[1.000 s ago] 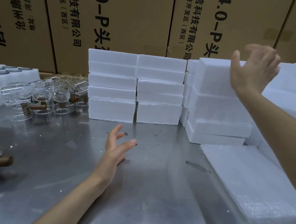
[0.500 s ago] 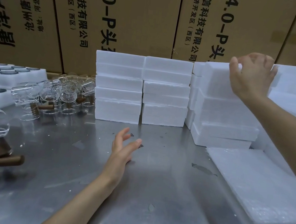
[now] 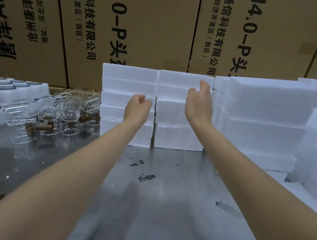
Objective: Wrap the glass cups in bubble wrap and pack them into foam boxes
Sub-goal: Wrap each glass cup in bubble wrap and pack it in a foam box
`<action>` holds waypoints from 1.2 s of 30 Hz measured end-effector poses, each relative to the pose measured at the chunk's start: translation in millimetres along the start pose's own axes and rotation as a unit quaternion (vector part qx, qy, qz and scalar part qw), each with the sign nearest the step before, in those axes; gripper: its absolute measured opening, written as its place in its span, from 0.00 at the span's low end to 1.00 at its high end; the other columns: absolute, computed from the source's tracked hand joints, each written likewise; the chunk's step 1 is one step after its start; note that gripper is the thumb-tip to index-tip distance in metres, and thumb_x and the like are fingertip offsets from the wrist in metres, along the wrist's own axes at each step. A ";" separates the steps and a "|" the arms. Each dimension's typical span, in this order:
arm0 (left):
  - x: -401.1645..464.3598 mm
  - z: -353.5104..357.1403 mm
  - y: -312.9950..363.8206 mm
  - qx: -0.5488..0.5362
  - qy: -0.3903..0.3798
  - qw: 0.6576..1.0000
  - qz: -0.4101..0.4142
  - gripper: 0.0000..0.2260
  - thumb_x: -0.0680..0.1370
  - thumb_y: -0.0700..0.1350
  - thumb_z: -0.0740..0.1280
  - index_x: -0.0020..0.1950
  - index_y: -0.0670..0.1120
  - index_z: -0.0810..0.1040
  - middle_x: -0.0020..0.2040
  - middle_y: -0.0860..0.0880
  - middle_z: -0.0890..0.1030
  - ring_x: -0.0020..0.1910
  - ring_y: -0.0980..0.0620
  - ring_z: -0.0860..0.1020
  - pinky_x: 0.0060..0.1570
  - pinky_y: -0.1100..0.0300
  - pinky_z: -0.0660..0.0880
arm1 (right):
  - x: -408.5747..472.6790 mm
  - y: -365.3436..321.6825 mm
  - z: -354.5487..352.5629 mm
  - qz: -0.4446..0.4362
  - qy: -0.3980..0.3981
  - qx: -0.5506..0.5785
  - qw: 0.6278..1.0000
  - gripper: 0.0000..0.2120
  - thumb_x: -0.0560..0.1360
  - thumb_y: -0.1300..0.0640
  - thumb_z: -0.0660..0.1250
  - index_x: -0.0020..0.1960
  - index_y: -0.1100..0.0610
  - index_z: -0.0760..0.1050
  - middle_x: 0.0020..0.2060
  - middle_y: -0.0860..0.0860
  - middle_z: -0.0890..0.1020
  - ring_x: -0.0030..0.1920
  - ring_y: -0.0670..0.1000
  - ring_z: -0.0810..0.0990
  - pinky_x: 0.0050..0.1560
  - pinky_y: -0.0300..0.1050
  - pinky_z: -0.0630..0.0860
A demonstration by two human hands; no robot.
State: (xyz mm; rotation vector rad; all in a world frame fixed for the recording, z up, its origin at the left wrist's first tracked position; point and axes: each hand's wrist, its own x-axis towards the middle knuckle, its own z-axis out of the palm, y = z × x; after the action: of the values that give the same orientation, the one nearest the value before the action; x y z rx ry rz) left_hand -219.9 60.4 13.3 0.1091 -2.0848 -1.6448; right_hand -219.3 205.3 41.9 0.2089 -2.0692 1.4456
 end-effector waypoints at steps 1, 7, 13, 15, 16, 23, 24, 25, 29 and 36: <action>6.5 3.9 1.7 0.008 -0.001 1.000 0.003 0.20 0.81 0.43 0.59 0.73 0.45 0.65 0.69 0.48 0.70 0.65 0.50 0.70 0.55 0.61 0.64 | 5.4 5.7 1.9 0.028 0.009 -0.001 1.000 0.25 0.79 0.58 0.50 0.76 0.57 0.54 0.74 0.51 0.62 0.72 0.53 0.63 0.66 0.47 0.61; 28.9 20.6 2.2 0.045 0.003 0.997 0.056 0.20 0.80 0.43 0.60 0.73 0.46 0.65 0.70 0.49 0.69 0.60 0.52 0.70 0.49 0.65 0.66 | 27.3 26.9 -0.3 0.093 0.042 -0.004 0.995 0.26 0.79 0.58 0.51 0.76 0.58 0.54 0.73 0.53 0.63 0.71 0.56 0.63 0.71 0.53 0.62; 34.8 32.9 5.9 0.070 0.038 0.993 0.082 0.20 0.79 0.42 0.60 0.72 0.46 0.67 0.69 0.49 0.70 0.64 0.50 0.71 0.54 0.61 0.66 | 35.2 28.5 -0.4 0.104 0.057 -0.001 0.993 0.24 0.79 0.57 0.52 0.75 0.57 0.57 0.70 0.53 0.67 0.67 0.56 0.68 0.67 0.52 0.67; 36.4 34.3 6.9 0.082 0.051 0.993 0.073 0.20 0.79 0.42 0.60 0.72 0.46 0.67 0.69 0.49 0.70 0.64 0.49 0.71 0.54 0.60 0.67 | 36.4 27.8 -0.5 0.107 0.054 -0.007 0.993 0.24 0.79 0.57 0.52 0.75 0.56 0.56 0.70 0.53 0.68 0.66 0.56 0.69 0.65 0.51 0.68; 37.2 34.8 7.6 0.089 0.056 0.992 0.070 0.20 0.79 0.42 0.60 0.72 0.46 0.68 0.68 0.48 0.71 0.64 0.49 0.72 0.54 0.60 0.67 | 37.1 27.6 -0.6 0.109 0.052 -0.010 0.993 0.24 0.79 0.57 0.51 0.75 0.57 0.55 0.70 0.53 0.68 0.66 0.56 0.69 0.64 0.50 0.68; 40.2 37.2 11.1 0.103 0.042 0.992 0.056 0.20 0.78 0.42 0.60 0.70 0.46 0.70 0.66 0.48 0.72 0.62 0.48 0.72 0.53 0.60 0.67 | 39.7 25.8 -3.6 0.122 0.036 -0.011 0.992 0.23 0.80 0.56 0.49 0.74 0.57 0.54 0.58 0.53 0.73 0.51 0.55 0.73 0.47 0.46 0.66; 40.2 37.7 11.3 0.101 0.044 0.992 0.054 0.20 0.78 0.42 0.60 0.70 0.46 0.70 0.66 0.48 0.72 0.62 0.48 0.72 0.53 0.60 0.67 | 39.9 25.6 -4.1 0.123 0.036 -0.012 0.992 0.22 0.80 0.56 0.49 0.74 0.57 0.54 0.55 0.52 0.72 0.47 0.53 0.72 0.45 0.46 0.66; 39.7 38.3 11.3 0.101 0.046 0.992 0.052 0.20 0.78 0.42 0.60 0.70 0.46 0.69 0.66 0.48 0.72 0.62 0.48 0.72 0.53 0.59 0.67 | 40.0 25.8 -4.6 0.123 0.036 -0.014 0.992 0.22 0.80 0.56 0.49 0.74 0.57 0.54 0.51 0.51 0.71 0.44 0.51 0.71 0.42 0.45 0.65; 36.8 41.6 12.2 0.100 0.053 0.993 0.042 0.19 0.78 0.42 0.60 0.70 0.46 0.68 0.66 0.48 0.72 0.62 0.48 0.73 0.53 0.58 0.69 | 40.5 25.8 -6.0 0.128 0.036 -0.016 0.991 0.21 0.80 0.56 0.49 0.73 0.56 0.55 0.49 0.50 0.70 0.39 0.48 0.69 0.35 0.44 0.65; 39.5 44.0 15.4 0.082 0.046 0.996 0.012 0.19 0.78 0.43 0.60 0.70 0.46 0.69 0.67 0.48 0.72 0.64 0.47 0.72 0.56 0.57 0.69 | 41.6 26.9 -9.7 0.138 0.036 -0.010 0.990 0.21 0.80 0.56 0.49 0.72 0.56 0.56 0.43 0.48 0.70 0.36 0.45 0.68 0.36 0.45 0.64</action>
State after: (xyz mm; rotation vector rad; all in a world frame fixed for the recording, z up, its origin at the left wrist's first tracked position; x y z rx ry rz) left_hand -269.4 90.3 33.0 0.2089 -2.1397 -1.4256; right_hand -261.3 233.1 45.6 -0.1436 -2.1150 1.5656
